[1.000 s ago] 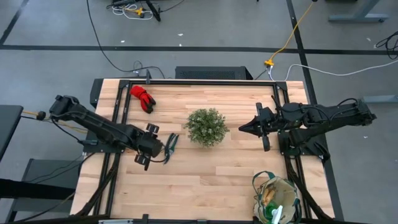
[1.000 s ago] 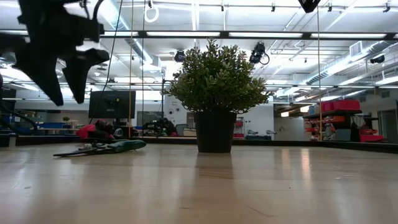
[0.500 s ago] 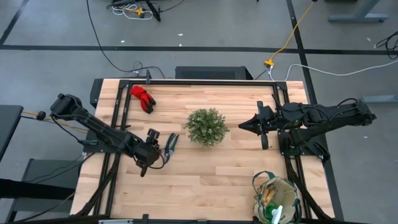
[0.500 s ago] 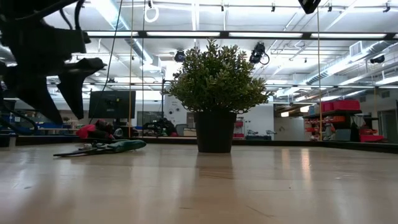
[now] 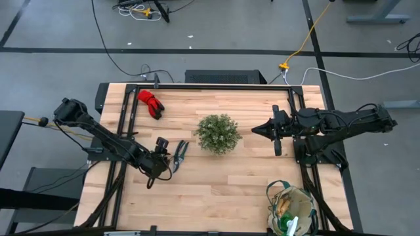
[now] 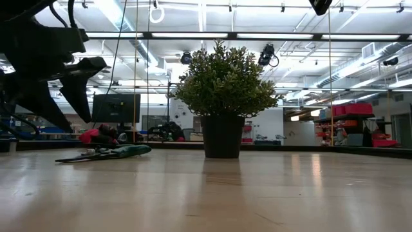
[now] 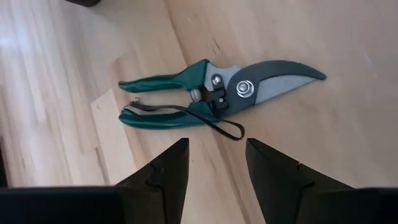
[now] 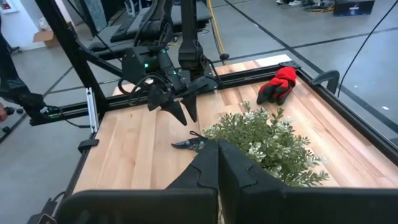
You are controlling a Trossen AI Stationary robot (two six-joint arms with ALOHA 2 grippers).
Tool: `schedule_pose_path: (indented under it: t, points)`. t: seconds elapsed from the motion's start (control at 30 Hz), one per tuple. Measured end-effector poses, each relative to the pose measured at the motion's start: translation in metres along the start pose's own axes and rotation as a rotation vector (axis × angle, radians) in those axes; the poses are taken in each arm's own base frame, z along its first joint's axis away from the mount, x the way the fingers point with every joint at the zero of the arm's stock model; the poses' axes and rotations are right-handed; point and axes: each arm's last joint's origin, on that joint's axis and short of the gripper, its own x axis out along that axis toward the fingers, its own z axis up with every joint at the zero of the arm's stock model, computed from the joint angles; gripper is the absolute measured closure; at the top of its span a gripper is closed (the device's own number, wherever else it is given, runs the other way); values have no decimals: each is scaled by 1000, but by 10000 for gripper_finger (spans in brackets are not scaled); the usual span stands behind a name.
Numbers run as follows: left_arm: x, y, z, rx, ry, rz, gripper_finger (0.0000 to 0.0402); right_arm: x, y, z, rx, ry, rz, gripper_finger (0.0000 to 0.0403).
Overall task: Pick & Place Garden tools in Gardening bag
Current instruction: Put the green shear scissors into the white gardening bag
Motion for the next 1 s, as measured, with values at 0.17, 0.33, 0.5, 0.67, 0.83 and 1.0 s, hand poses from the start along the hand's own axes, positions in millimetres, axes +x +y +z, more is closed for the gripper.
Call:
schedule_pose_path:
  t: [0.17, 0.33, 0.5, 0.67, 0.83, 1.0]
  points:
    - [0, -1, 0, 3, -9, 9, 236, 0, 0, 0, 0, 0, -1, 403]
    - [9, -9, -8, 37, 25, 19, 236, 0, -1, 0, 1, -7, -29, 403]
    - [16, -12, -6, 48, 33, 51, 236, 0, -1, 0, 1, -10, -43, 403]
    - [26, -19, -3, 49, 40, 55, 236, 0, -1, 0, 1, -12, -50, 403]
    - [34, -29, -3, 88, 59, 73, 237, 0, -1, 0, 1, -12, -50, 403]
    - [35, -31, -3, 104, 56, 136, 237, 0, -2, 0, 0, -11, -51, 403]
